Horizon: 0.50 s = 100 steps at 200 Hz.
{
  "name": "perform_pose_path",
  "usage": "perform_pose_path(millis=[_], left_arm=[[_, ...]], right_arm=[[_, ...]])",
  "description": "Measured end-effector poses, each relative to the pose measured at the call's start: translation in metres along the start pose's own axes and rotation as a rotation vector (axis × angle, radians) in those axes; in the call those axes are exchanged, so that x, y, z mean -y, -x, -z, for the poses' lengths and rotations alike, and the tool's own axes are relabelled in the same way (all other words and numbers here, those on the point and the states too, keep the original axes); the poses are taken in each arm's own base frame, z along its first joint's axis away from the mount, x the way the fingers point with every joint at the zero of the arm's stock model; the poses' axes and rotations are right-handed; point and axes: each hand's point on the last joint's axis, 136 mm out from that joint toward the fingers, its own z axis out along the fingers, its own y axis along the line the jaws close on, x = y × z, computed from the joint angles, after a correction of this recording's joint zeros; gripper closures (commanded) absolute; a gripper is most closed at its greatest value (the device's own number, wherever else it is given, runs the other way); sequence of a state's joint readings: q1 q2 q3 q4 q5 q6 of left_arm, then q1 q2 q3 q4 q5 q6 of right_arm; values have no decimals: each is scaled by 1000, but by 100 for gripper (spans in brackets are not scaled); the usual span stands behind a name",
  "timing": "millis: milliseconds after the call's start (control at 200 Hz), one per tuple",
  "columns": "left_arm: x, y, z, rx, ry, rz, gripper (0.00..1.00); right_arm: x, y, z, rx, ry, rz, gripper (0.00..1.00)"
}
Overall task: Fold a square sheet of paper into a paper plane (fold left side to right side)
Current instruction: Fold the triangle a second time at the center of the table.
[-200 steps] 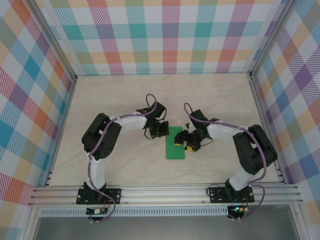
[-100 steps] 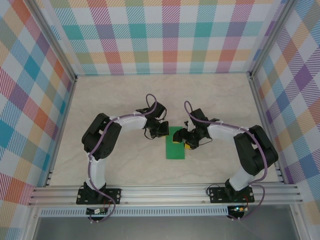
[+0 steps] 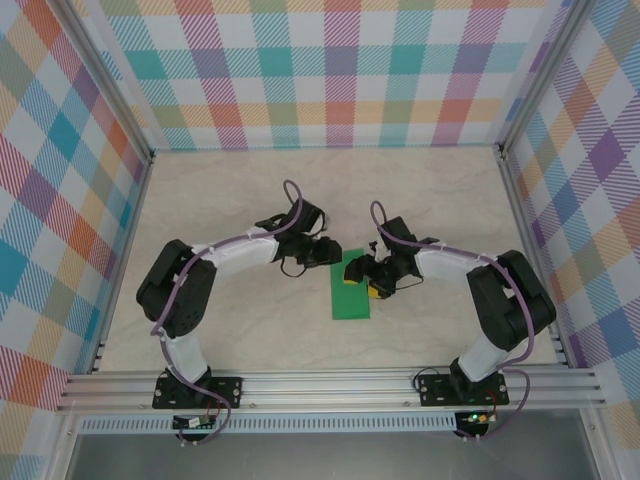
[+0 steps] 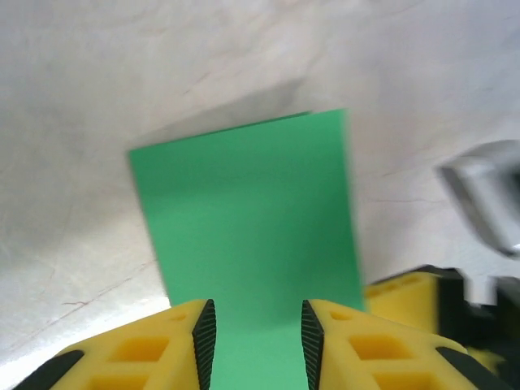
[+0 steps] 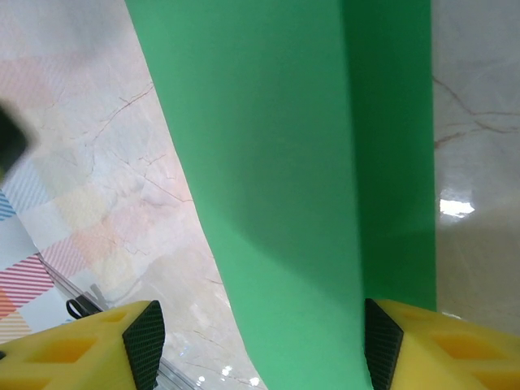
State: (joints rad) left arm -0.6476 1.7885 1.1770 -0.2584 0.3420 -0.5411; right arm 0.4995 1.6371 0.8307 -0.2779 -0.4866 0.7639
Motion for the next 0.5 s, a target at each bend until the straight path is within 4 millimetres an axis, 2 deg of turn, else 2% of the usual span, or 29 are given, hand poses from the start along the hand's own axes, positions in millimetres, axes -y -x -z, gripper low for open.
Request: perform_pose_path(millis=[60,135,205,295,380,500], left_arm=[[8,3,15,44,-28,-36,57],[12,-2,36,95,-47,-76,52],[11,-14,56,143,-49,-120,47],[17,-39,75,189,-55,-200,42],[33,-65,81,196,-78,-286,39],[57,-101,71,164,-81,-411,33]], right_arm=[[1,0,-1,-3,-1,-7,33],[-1,1,0,-4,1,-11,34],[-6,4,2,2,11,-7,34],[-16,8,5,9,31,1,34],[-25,12,8,13,49,6,35],[-38,17,14,19,70,15,35]])
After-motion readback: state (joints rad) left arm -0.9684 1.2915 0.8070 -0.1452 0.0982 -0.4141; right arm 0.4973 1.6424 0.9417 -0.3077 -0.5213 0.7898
